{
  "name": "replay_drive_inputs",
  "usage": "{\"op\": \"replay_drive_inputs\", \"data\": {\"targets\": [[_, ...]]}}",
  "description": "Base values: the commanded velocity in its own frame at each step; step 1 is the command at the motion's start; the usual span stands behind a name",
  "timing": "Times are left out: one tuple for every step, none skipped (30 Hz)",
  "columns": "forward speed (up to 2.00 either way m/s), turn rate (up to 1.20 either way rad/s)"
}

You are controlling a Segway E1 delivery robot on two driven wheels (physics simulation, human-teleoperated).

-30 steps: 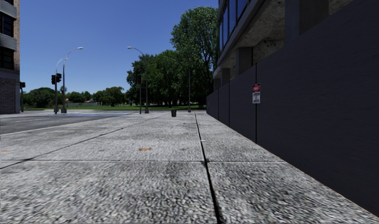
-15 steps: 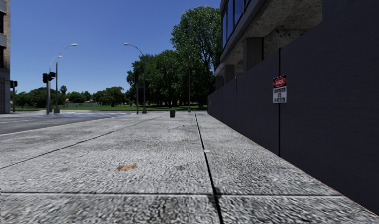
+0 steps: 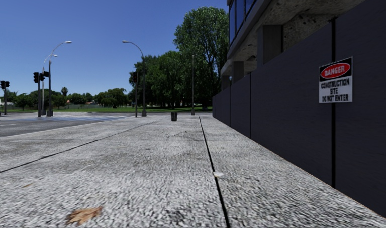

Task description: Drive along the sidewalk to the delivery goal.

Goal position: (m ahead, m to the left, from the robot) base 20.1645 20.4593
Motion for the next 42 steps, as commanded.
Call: {"op": "replay_drive_inputs", "data": {"targets": [[2.0,0.0],[2.0,0.0],[2.0,0.0],[2.0,0.0],[2.0,0.0],[2.0,0.0],[2.0,0.0],[2.0,0.0],[2.0,0.0],[2.0,0.0],[2.0,0.0],[2.0,0.0],[2.0,0.0],[2.0,0.0],[2.0,0.0],[2.0,0.0],[2.0,0.0],[2.0,0.0],[2.0,0.0],[2.0,0.0],[2.0,0.0],[2.0,0.0],[2.0,0.0],[2.0,0.0],[2.0,0.0],[2.0,0.0],[2.0,0.0],[2.0,0.0],[2.0,0.0],[2.0,0.0],[2.0,0.0],[2.0,0.0],[2.0,0.0],[2.0,0.0],[2.0,0.0],[2.0,0.0],[2.0,0.0],[2.0,0.0],[2.0,0.0],[2.0,0.0],[2.0,0.0],[2.0,0.0]]}}
